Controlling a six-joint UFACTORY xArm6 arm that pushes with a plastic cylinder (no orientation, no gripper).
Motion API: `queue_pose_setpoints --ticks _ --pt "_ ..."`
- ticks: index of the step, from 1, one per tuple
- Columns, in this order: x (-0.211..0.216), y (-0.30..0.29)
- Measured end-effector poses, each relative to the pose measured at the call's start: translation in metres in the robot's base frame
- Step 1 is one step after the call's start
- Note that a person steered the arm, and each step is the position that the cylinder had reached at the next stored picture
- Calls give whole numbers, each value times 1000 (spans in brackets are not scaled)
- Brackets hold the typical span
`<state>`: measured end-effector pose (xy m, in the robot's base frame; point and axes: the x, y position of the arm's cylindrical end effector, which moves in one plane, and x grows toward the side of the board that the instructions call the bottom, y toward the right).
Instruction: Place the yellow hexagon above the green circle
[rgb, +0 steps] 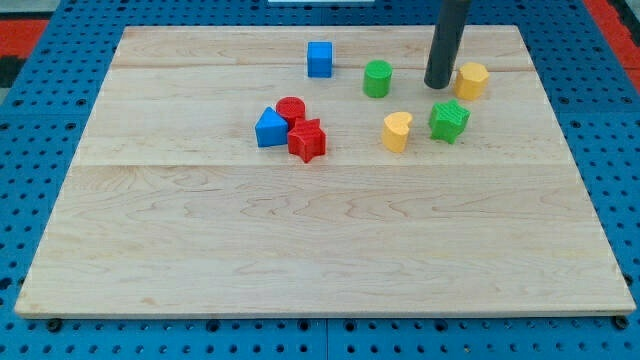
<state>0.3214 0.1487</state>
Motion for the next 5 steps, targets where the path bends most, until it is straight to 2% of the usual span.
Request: queue_pose_setpoints --ticks 3,5 --pt "23 80" --pt "-4 73"
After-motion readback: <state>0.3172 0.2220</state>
